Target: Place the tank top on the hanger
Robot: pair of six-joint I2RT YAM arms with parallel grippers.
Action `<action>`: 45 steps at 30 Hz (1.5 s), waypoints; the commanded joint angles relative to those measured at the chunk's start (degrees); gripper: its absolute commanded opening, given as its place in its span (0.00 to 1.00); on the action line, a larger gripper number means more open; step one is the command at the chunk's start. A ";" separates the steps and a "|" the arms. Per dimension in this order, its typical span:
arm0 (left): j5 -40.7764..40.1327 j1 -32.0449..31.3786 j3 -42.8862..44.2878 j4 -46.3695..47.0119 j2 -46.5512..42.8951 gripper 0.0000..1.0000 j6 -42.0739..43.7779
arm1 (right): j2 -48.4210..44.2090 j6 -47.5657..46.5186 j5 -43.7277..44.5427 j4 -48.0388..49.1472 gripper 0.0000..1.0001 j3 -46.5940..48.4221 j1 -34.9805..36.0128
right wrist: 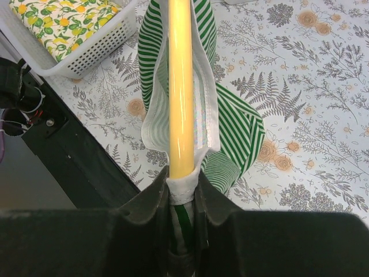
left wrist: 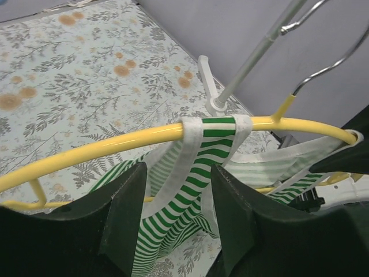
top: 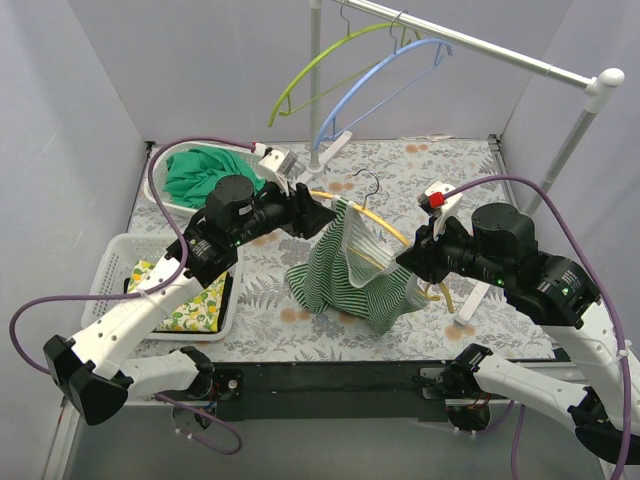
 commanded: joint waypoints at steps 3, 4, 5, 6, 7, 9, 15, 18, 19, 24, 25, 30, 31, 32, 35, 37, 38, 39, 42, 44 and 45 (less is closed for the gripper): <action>6.43 0.54 -1.83 6.44 1.01 0.47 -1.20 | -0.72 -0.07 -0.85 3.83 0.01 1.42 -0.06; 6.60 0.54 -2.09 6.88 1.19 0.47 -1.29 | -0.72 0.02 -0.85 3.83 0.01 1.51 -0.06; 6.69 0.54 -2.35 7.58 1.28 0.47 -1.46 | -0.72 -0.07 -0.93 3.83 0.01 1.60 -0.06; 6.87 0.54 -3.05 8.89 1.19 0.46 -1.72 | -0.72 0.02 -0.85 3.83 0.01 1.77 -0.06; 6.87 0.54 -3.41 9.69 1.01 0.41 -1.81 | -0.81 0.10 -0.76 3.83 0.01 1.86 -0.06; 7.22 0.54 -3.94 11.10 0.57 0.35 -2.25 | -1.07 0.11 -0.23 3.83 0.01 2.04 -0.06; 5.03 0.54 -4.81 11.80 -0.21 0.08 -2.43 | -1.95 0.55 0.56 3.65 0.01 2.13 -0.06; 0.22 0.63 -5.69 12.42 -1.79 0.00 -3.30 | -2.39 0.98 1.17 3.30 0.01 2.21 -0.15; -1.20 0.63 -5.70 12.07 -2.06 0.00 -3.48 | -2.48 1.16 1.44 3.04 0.01 2.39 -0.06; -10.35 1.68 -4.47 9.09 -1.89 0.00 -6.55 | -3.45 2.04 2.49 2.25 0.01 2.57 -0.06; -10.10 2.12 -4.47 9.17 -1.71 0.00 -6.82 | -3.45 2.04 2.49 2.07 0.01 2.65 -0.06; -12.03 3.00 -2.80 7.07 0.74 0.00 -9.54 | -3.71 2.83 2.84 0.67 0.01 3.79 -0.15; -11.94 3.35 -2.36 6.88 1.10 0.00 -9.90 | -3.80 3.09 3.19 0.41 0.01 4.41 -0.06; -11.77 3.35 -2.01 6.88 1.36 0.22 -9.99 | -3.97 3.27 3.72 0.05 0.01 4.85 -0.06; -8.52 3.35 -1.22 7.41 1.28 0.46 -9.81 | -3.98 4.32 6.27 -2.14 0.01 6.69 -0.06; -6.32 3.35 -0.95 7.50 0.14 0.66 -9.37 | -4.06 5.29 7.24 -3.37 0.01 7.83 -0.06; -5.53 3.35 -0.51 7.58 -0.39 0.69 -9.02 | -4.32 5.81 7.67 -3.64 0.01 8.01 -0.06; -4.48 3.35 -0.25 7.06 -0.92 0.71 -8.67 | -4.41 6.34 9.16 -4.08 0.01 8.19 -0.06; -4.56 3.35 1.07 4.79 -3.11 0.71 -7.88 | -4.59 8.45 12.49 -6.27 0.01 8.98 -0.06; -4.38 3.35 1.95 3.46 -4.78 0.71 -7.35 | -4.59 10.29 15.05 -8.72 0.01 10.46 -0.06; -4.38 3.35 2.99 1.89 -5.40 0.71 -7.18 | -4.50 11.00 17.76 -9.52 0.01 11.26 -0.06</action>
